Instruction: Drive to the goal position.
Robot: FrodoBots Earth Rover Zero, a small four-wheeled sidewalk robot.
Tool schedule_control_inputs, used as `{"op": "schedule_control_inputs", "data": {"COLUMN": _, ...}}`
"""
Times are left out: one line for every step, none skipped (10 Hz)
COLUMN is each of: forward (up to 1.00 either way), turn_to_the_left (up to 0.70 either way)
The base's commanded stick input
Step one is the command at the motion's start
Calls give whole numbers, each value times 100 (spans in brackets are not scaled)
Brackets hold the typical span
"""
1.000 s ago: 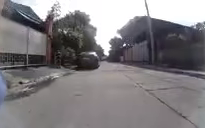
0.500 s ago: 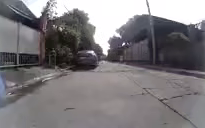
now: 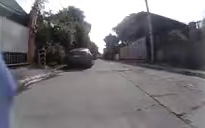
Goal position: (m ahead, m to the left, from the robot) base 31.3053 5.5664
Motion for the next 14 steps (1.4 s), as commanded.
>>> {"op": "schedule_control_inputs", "data": {"forward": 100, "turn_to_the_left": 0}}
{"op": "schedule_control_inputs", "data": {"forward": 100, "turn_to_the_left": 0}}
{"op": "schedule_control_inputs", "data": {"forward": 100, "turn_to_the_left": 0}}
{"op": "schedule_control_inputs", "data": {"forward": 100, "turn_to_the_left": 0}}
{"op": "schedule_control_inputs", "data": {"forward": 100, "turn_to_the_left": 0}}
{"op": "schedule_control_inputs", "data": {"forward": 100, "turn_to_the_left": 0}}
{"op": "schedule_control_inputs", "data": {"forward": 100, "turn_to_the_left": 5}}
{"op": "schedule_control_inputs", "data": {"forward": 100, "turn_to_the_left": 7}}
{"op": "schedule_control_inputs", "data": {"forward": 100, "turn_to_the_left": 7}}
{"op": "schedule_control_inputs", "data": {"forward": 100, "turn_to_the_left": 0}}
{"op": "schedule_control_inputs", "data": {"forward": 100, "turn_to_the_left": 4}}
{"op": "schedule_control_inputs", "data": {"forward": 100, "turn_to_the_left": -18}}
{"op": "schedule_control_inputs", "data": {"forward": 100, "turn_to_the_left": -28}}
{"op": "schedule_control_inputs", "data": {"forward": 100, "turn_to_the_left": 0}}
